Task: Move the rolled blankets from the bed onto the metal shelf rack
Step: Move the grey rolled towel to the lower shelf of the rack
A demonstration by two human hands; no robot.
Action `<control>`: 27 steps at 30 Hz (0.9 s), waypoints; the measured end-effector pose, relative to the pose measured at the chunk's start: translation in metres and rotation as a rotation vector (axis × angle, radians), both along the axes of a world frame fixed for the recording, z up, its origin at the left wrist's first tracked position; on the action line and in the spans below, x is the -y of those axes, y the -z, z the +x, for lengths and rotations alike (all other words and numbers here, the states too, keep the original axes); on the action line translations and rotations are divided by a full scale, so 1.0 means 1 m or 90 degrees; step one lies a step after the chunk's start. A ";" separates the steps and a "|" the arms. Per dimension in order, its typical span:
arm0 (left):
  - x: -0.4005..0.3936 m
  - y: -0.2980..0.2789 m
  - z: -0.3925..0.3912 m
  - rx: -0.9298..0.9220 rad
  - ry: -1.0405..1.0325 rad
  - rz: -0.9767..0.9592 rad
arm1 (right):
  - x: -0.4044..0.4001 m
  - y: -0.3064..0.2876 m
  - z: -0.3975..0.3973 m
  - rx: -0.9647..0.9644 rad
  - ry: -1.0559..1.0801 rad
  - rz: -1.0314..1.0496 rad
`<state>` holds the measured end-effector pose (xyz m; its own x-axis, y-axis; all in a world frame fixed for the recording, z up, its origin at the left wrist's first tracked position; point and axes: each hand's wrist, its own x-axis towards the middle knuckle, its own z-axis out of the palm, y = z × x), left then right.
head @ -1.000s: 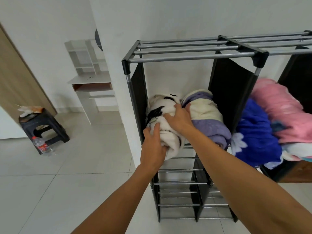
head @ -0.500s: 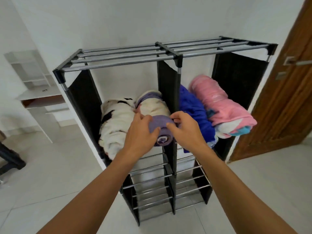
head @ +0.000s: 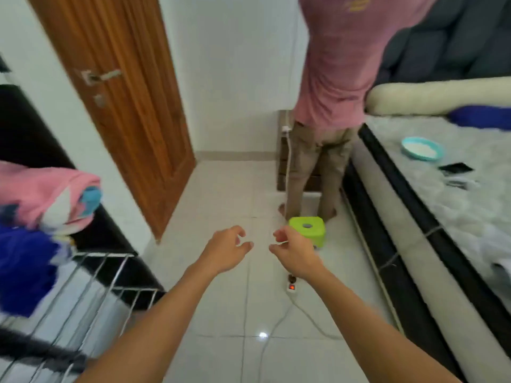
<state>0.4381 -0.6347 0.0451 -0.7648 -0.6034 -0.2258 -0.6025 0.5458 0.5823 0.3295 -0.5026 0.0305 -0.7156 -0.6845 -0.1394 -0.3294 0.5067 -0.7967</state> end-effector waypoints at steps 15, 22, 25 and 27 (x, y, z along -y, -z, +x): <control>-0.374 0.065 -0.247 0.138 0.544 0.186 | -0.468 0.073 -0.099 0.256 0.731 -0.125; -0.511 0.110 -0.334 0.276 0.532 0.273 | -0.610 0.095 -0.144 0.314 0.910 -0.114; -0.555 0.125 -0.358 0.338 0.519 0.333 | -0.643 0.101 -0.165 0.331 0.945 -0.097; -0.580 0.134 -0.377 0.369 0.502 0.371 | -0.657 0.108 -0.183 0.342 0.962 -0.092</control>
